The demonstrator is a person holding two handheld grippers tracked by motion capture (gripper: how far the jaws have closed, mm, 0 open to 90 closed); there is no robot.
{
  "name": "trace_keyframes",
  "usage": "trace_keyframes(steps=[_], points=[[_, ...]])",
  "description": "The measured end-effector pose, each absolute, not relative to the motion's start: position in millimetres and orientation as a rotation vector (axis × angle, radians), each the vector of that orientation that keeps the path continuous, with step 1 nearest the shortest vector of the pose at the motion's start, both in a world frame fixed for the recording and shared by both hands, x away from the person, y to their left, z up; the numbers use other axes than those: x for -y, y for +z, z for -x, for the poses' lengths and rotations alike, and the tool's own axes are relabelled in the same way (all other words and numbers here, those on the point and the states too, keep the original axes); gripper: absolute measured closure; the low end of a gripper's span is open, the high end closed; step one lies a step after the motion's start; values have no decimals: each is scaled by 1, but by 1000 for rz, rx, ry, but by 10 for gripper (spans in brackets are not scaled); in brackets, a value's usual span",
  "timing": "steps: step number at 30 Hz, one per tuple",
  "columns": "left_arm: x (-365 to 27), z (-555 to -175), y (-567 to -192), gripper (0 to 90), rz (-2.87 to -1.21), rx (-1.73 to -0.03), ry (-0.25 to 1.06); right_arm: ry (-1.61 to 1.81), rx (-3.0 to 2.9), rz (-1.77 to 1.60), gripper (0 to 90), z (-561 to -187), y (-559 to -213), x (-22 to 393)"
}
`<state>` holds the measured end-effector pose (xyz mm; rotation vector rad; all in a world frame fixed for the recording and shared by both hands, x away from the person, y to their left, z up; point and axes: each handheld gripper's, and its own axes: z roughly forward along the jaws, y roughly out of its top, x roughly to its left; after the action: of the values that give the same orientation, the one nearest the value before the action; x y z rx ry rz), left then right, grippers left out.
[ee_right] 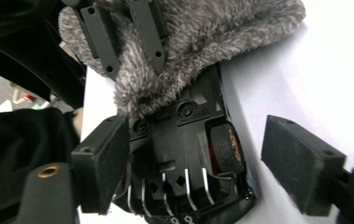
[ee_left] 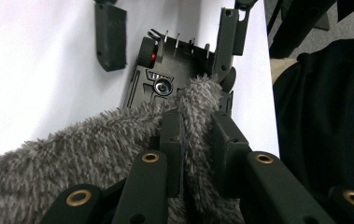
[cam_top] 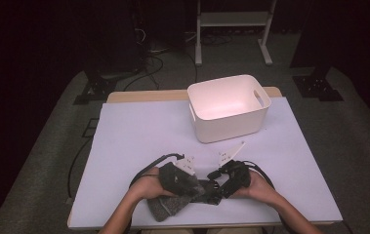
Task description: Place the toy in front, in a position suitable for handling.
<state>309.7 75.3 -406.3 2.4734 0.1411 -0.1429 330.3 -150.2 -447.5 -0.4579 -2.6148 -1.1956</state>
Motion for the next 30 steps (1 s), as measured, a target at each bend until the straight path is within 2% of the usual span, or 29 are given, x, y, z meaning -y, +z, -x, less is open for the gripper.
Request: trace_keyframes(steps=[4, 17, 30], points=[[-78, -313, -403, 766, -2480, -151, -129, -1197, 2548, 474, 290, -332, -452, 153], [-91, -338, -386, 766, -2444, -291, -67, -1238, 2679, 422, 294, -313, -447, 147], [-81, -340, -395, 779, -2465, -280, -210, -1336, 2850, 288, 301, -291, -442, 145]])
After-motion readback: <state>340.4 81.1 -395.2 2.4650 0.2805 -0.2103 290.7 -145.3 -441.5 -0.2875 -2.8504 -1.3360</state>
